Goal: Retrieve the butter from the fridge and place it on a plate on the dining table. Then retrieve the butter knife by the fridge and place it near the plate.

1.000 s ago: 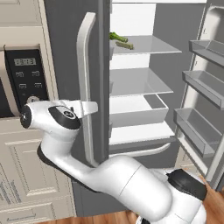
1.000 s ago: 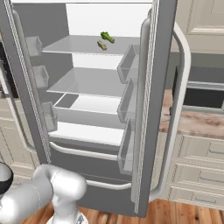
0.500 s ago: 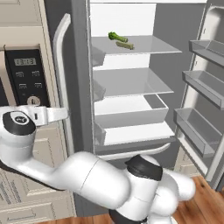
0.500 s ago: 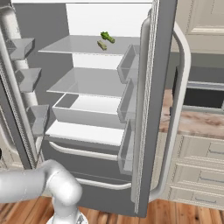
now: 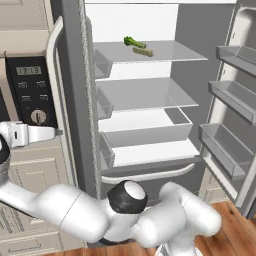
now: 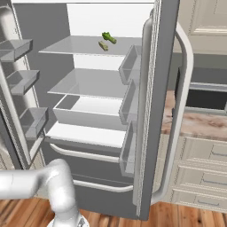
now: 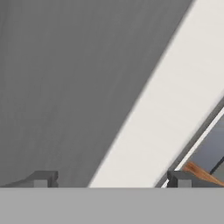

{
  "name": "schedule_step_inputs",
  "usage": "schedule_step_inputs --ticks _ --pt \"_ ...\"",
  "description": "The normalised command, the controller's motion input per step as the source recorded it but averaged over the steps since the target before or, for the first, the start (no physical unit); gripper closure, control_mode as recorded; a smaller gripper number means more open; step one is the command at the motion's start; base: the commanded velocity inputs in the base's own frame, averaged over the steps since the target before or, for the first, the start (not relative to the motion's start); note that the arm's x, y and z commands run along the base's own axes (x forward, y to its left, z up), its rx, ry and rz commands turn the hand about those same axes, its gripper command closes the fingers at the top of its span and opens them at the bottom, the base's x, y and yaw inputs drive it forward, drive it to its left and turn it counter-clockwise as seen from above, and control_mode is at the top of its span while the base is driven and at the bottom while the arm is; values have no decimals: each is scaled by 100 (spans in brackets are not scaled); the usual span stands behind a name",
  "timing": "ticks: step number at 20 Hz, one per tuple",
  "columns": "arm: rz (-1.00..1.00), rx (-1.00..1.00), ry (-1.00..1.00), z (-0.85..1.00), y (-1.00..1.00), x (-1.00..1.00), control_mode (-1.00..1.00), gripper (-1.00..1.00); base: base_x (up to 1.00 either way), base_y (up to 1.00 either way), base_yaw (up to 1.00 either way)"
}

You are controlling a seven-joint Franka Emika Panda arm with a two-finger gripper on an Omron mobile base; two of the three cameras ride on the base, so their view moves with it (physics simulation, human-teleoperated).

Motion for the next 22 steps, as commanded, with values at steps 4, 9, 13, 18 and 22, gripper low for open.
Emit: schedule_step_inputs --ticks 4,9,13,18,22 --pt "-19 0 0 -4 27 -6 -100 -100 0 0 0" --pt "-21 0 -4 -5 28 -56 -100 -100 0 0 0" --pt "-23 0 0 -5 20 -100 -100 -100 0 0 0" --pt "-27 4 2 5 2 -100 -100 -100 0 0 0" --pt "-31 24 13 21 -19 -100 -100 -100 0 0 0"
